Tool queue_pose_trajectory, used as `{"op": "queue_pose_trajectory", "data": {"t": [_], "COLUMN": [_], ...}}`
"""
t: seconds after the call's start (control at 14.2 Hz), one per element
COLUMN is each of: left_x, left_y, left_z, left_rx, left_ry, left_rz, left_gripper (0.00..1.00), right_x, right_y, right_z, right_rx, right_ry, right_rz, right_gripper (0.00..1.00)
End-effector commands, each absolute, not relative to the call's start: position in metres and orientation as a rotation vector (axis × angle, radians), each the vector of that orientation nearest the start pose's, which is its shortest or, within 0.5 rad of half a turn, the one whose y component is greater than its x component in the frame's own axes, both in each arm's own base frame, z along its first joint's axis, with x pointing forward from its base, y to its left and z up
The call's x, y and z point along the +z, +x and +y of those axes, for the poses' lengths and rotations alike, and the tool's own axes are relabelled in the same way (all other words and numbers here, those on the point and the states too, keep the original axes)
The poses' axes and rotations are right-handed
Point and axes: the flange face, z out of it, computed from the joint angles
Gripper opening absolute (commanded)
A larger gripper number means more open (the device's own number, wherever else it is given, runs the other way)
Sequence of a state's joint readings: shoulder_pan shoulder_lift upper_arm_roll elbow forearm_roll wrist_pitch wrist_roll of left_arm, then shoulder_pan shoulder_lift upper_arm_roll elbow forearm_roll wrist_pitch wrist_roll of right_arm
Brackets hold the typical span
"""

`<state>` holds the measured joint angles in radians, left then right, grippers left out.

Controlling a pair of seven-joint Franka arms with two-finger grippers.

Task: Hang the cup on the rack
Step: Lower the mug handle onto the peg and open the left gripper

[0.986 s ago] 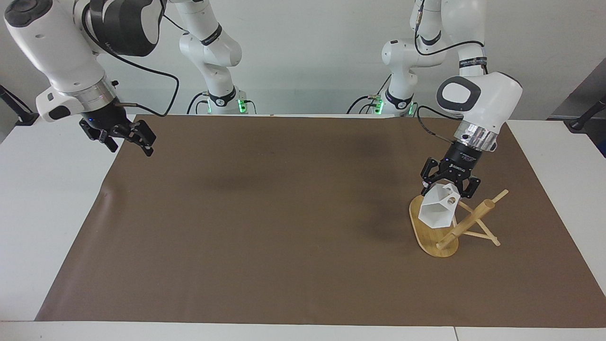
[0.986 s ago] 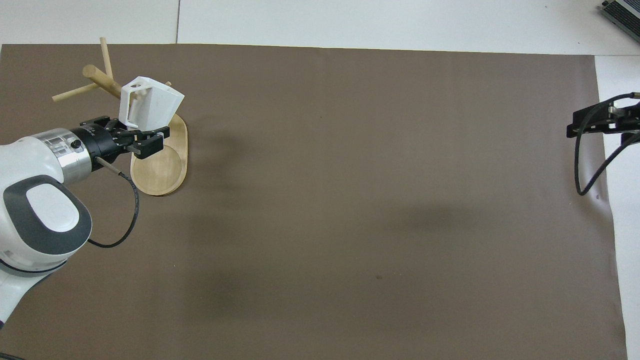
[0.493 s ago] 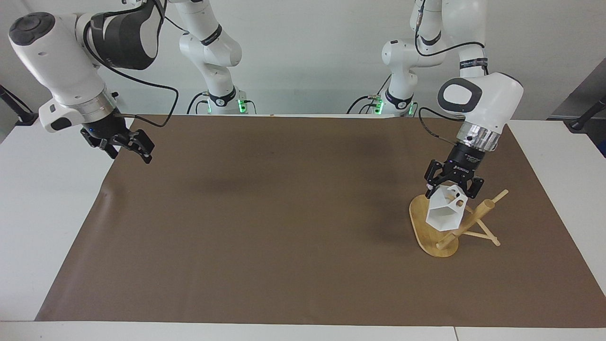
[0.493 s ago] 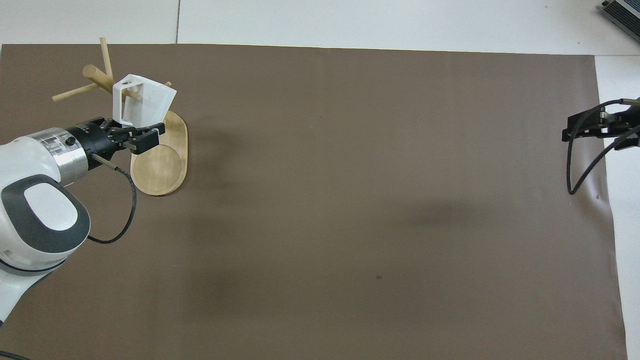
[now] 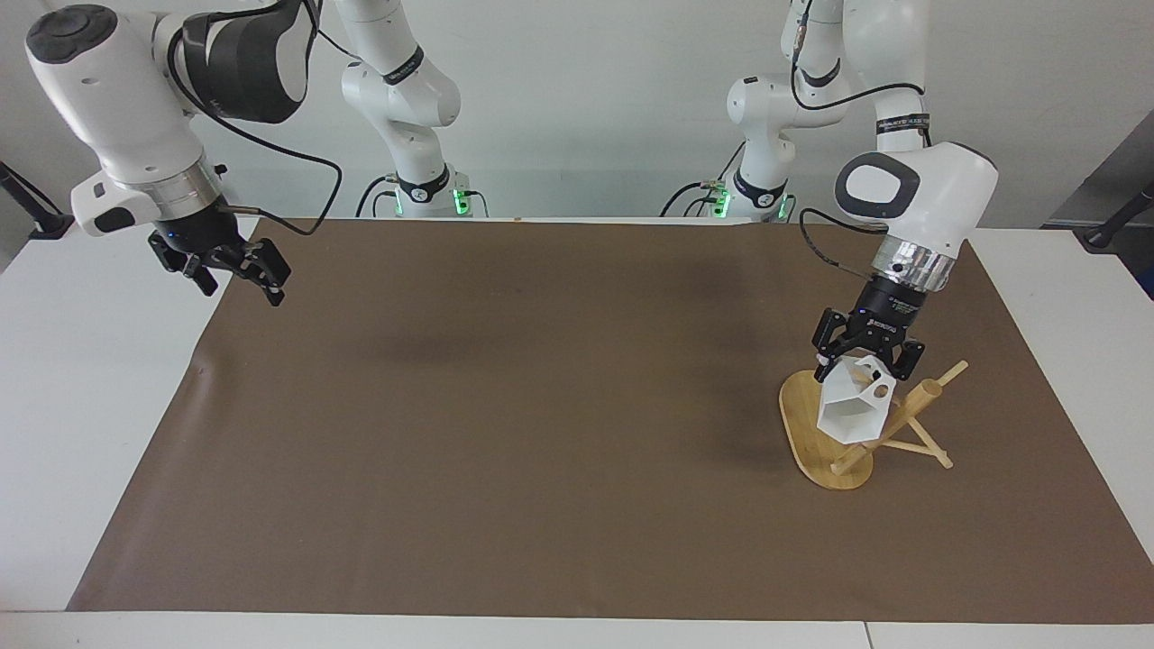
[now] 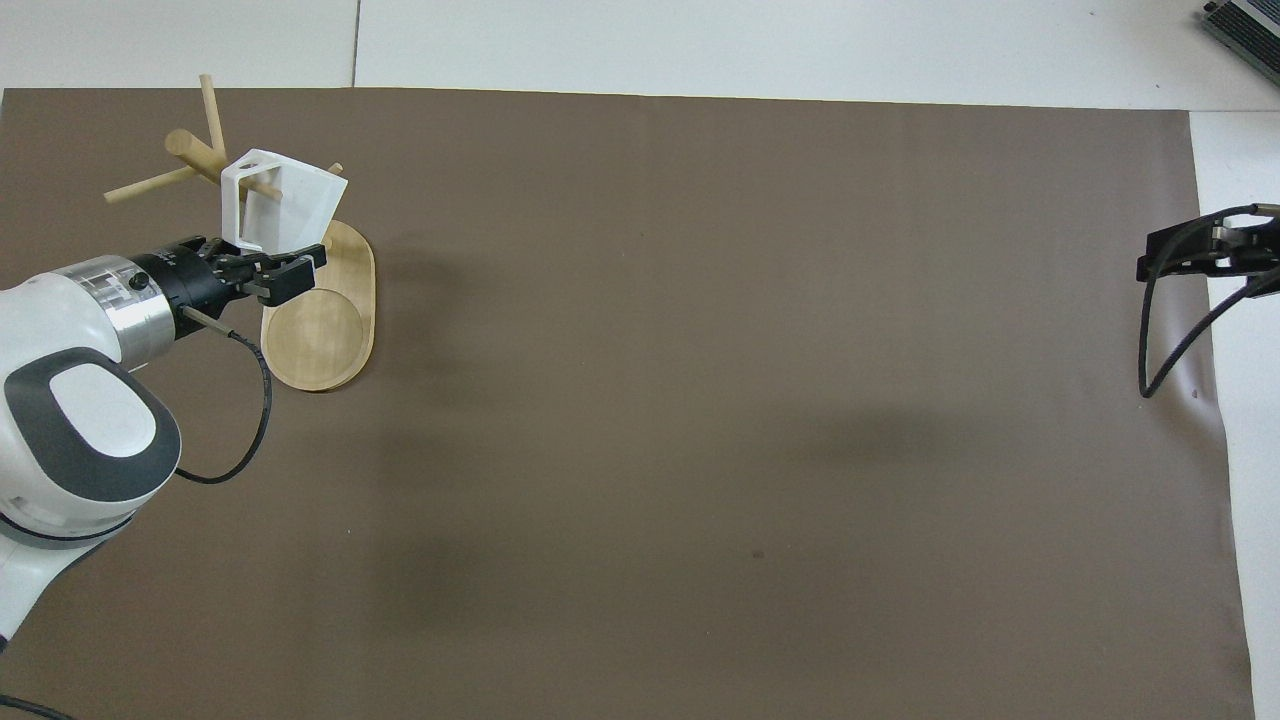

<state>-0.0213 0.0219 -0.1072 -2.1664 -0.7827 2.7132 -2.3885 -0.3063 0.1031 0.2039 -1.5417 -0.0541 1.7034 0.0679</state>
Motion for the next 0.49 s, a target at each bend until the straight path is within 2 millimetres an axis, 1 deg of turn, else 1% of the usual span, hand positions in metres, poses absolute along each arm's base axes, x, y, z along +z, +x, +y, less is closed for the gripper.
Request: {"op": "queue_pose_trajectory", "data": {"t": [0.0, 0.14, 0.28, 0.35, 0.42], "left_x": [0.44, 0.441, 0.448, 0.453, 0.464], "left_y": [0.577, 0.579, 0.58, 0.581, 0.584], "left_z": [-0.043, -0.029, -0.006, 0.001, 0.009], "left_rx": [-0.409, -0.413, -0.444, -0.423, -0.372], "left_ry": [0.277, 0.263, 0.274, 0.321, 0.392], "left_rz": [2.466, 2.477, 2.507, 2.527, 2.541], "left_gripper": [1.0, 1.0, 1.0, 1.0, 1.0], "right_x": [0.596, 0.597, 0.598, 0.599, 0.6], "right_y": [0.587, 0.585, 0.584, 0.583, 0.583], "right_z": [-0.072, -0.071, -0.071, -0.074, -0.08], "right_rx": [-0.118, -0.108, -0.108, -0.109, -0.118], "right_ry": [-3.189, -3.189, -3.19, -3.191, -3.192], "right_rz": [0.225, 0.228, 0.228, 0.237, 0.252], "right_gripper": [1.0, 1.0, 1.0, 1.0, 1.0]}}
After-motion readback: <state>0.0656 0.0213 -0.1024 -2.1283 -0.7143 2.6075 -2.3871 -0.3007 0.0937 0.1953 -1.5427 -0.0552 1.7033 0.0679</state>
